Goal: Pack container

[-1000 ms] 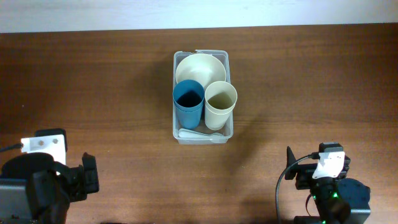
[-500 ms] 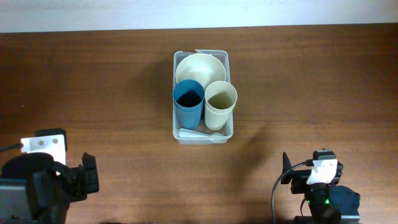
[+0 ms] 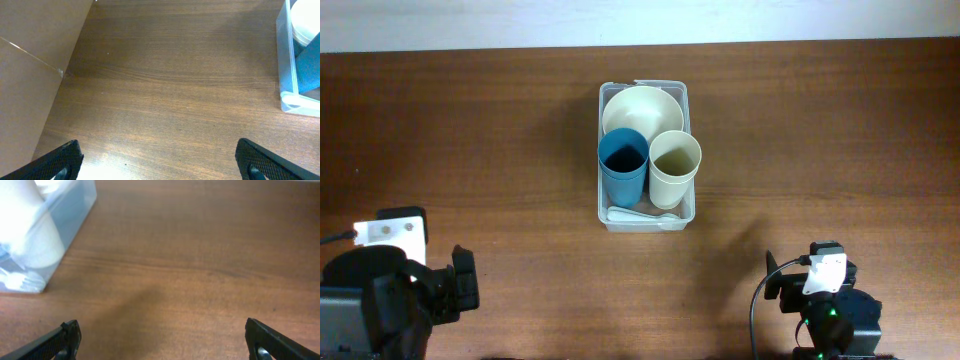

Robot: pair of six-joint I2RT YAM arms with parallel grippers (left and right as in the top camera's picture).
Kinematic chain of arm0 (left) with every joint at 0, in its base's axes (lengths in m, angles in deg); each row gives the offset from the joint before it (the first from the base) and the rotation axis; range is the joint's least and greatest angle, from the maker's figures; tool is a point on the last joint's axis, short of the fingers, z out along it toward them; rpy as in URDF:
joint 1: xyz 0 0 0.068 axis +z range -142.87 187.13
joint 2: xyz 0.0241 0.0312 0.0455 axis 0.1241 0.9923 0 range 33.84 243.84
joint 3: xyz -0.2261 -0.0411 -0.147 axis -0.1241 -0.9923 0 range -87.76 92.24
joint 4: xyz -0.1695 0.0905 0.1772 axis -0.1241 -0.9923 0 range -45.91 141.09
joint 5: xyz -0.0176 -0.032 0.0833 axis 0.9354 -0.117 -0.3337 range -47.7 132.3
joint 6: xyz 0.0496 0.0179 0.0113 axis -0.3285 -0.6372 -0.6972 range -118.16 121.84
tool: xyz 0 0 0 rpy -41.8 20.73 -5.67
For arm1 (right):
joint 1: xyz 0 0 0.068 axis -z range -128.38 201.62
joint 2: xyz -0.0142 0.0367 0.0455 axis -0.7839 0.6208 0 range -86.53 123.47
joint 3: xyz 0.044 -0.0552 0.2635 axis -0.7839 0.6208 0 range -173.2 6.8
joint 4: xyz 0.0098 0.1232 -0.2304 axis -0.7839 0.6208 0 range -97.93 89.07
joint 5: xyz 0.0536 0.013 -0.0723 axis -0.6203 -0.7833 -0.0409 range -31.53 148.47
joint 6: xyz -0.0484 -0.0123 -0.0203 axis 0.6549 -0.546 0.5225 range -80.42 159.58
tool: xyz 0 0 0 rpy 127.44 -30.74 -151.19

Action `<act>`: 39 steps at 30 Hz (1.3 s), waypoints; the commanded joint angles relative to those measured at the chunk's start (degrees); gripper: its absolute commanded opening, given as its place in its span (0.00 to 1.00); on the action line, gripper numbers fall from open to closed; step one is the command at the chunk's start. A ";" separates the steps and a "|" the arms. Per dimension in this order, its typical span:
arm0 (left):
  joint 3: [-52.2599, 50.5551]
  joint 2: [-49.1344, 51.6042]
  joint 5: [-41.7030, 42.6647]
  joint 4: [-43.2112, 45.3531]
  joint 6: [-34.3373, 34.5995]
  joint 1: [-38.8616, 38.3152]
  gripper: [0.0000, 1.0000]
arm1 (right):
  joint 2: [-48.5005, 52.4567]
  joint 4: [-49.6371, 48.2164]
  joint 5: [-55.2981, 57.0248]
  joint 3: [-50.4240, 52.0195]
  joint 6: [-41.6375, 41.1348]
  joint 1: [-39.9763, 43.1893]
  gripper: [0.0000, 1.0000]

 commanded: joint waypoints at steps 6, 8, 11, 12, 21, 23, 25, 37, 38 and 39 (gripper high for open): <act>0.61 0.04 0.22 -0.02 0.59 0.42 1.00 | -0.63 2.60 -0.74 0.81 -0.44 -0.42 0.99; 0.61 0.04 0.22 -0.02 0.59 0.42 1.00 | -0.66 2.60 -0.74 0.81 -0.44 -0.42 0.99; 0.61 0.04 0.22 -0.02 0.59 0.42 1.00 | -0.66 2.60 -0.74 0.81 -0.44 -0.42 0.99; 0.61 0.04 0.22 -0.02 0.59 0.42 1.00 | -0.63 2.60 -0.74 0.81 -0.44 -0.42 0.99; 0.61 0.04 0.22 -0.02 0.59 0.42 1.00 | -0.66 2.60 -0.74 0.81 -0.46 -0.42 0.99; 0.61 0.04 0.22 -0.02 0.59 0.42 1.00 | -0.63 2.60 -0.74 0.81 -0.46 -0.42 0.99; 0.46 0.11 -0.28 0.15 0.28 0.42 1.00 | -0.63 2.60 -0.74 0.81 -0.46 -0.42 0.99; -24.65 -9.46 19.21 36.48 -8.48 10.08 1.00 | -0.63 2.60 -0.74 0.81 -0.44 -0.42 0.99; -27.98 -11.02 20.55 39.78 -8.61 10.56 0.99 | -0.63 2.60 -0.74 0.81 -0.44 -0.42 0.99; -31.52 -12.83 21.55 42.95 -8.61 10.91 1.00 | -0.63 2.60 -0.74 0.81 -0.44 -0.42 0.99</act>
